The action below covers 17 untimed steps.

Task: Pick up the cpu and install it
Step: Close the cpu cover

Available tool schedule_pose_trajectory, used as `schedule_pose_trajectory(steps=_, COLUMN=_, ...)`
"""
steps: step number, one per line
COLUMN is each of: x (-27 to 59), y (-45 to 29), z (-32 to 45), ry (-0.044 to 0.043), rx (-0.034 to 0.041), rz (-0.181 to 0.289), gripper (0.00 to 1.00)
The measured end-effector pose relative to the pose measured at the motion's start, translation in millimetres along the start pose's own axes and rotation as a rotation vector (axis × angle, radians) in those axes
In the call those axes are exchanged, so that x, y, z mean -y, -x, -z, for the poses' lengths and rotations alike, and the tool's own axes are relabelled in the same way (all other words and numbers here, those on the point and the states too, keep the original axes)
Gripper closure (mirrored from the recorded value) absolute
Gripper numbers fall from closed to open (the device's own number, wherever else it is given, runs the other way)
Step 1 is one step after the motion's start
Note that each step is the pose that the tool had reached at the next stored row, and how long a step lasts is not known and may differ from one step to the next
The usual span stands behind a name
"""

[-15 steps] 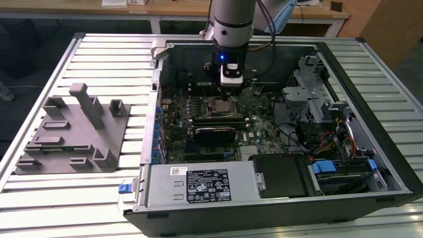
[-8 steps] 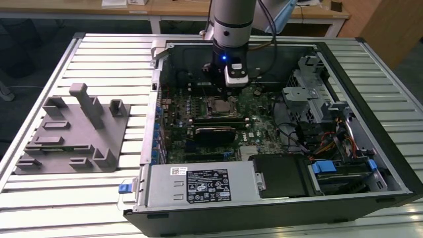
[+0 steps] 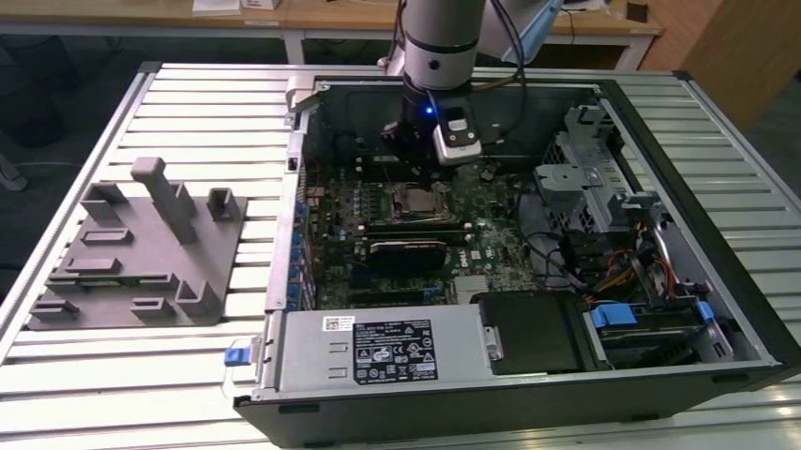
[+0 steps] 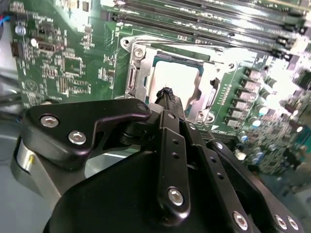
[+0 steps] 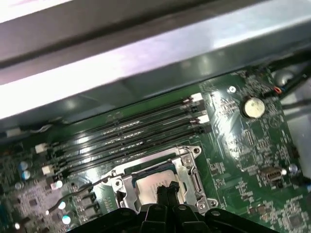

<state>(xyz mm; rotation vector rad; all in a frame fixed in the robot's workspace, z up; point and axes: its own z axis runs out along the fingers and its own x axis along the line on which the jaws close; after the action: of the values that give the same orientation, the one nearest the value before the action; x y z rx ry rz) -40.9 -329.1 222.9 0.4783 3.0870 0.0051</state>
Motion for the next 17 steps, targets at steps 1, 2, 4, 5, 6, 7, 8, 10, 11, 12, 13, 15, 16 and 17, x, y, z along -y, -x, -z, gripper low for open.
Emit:
schedule_pose_trajectory(steps=1, x=0.0, y=0.0, z=-0.1, ry=0.0004, rx=-0.0001, rz=0.018, gripper=0.89)
schedule_pose_trajectory(steps=2, x=0.0, y=0.0, z=-0.2, ry=0.0007, rx=-0.0002, rz=0.036, gripper=0.89)
schedule_pose_trajectory(steps=4, x=0.0, y=0.0, z=-0.7, ry=0.001, rx=-0.0003, rz=0.072, gripper=0.89)
schedule_pose_trajectory(steps=5, x=0.0, y=0.0, z=-1.1, ry=0.0012, rx=-0.0004, rz=0.09, gripper=0.89)
schedule_pose_trajectory(steps=6, x=0.0, y=0.0, z=-1.6, ry=0.0015, rx=-0.0005, rz=0.109, gripper=0.89)
schedule_pose_trajectory(steps=7, x=0.0, y=0.0, z=-2.2, ry=0.0017, rx=-0.0006, rz=0.126, gripper=0.89)
schedule_pose_trajectory(steps=8, x=0.0, y=0.0, z=-2.7, ry=0.0019, rx=-0.0007, rz=0.141, gripper=0.89)
schedule_pose_trajectory(steps=10, x=0.1, y=-0.1, z=-3.0, ry=0.0015, rx=-0.0008, rz=0.154, gripper=0.89)
schedule_pose_trajectory(steps=11, x=0.1, y=-0.1, z=-3.0, ry=0.0015, rx=-0.0008, rz=0.154, gripper=0.89)
schedule_pose_trajectory(steps=12, x=0.1, y=0.0, z=-3.0, ry=0.0016, rx=-0.0007, rz=0.155, gripper=0.89)
schedule_pose_trajectory(steps=13, x=0.0, y=0.0, z=-3.1, ry=0.0017, rx=-0.0007, rz=0.155, gripper=0.89)
schedule_pose_trajectory(steps=15, x=0.1, y=-0.1, z=-3.4, ry=0.0019, rx=-0.0006, rz=0.155, gripper=0.89)
schedule_pose_trajectory(steps=16, x=0.3, y=-0.1, z=-3.7, ry=0.0019, rx=-0.0006, rz=0.155, gripper=0.89)
schedule_pose_trajectory(steps=17, x=0.8, y=-0.3, z=-4.0, ry=0.0018, rx=-0.0006, rz=0.155, gripper=0.89)
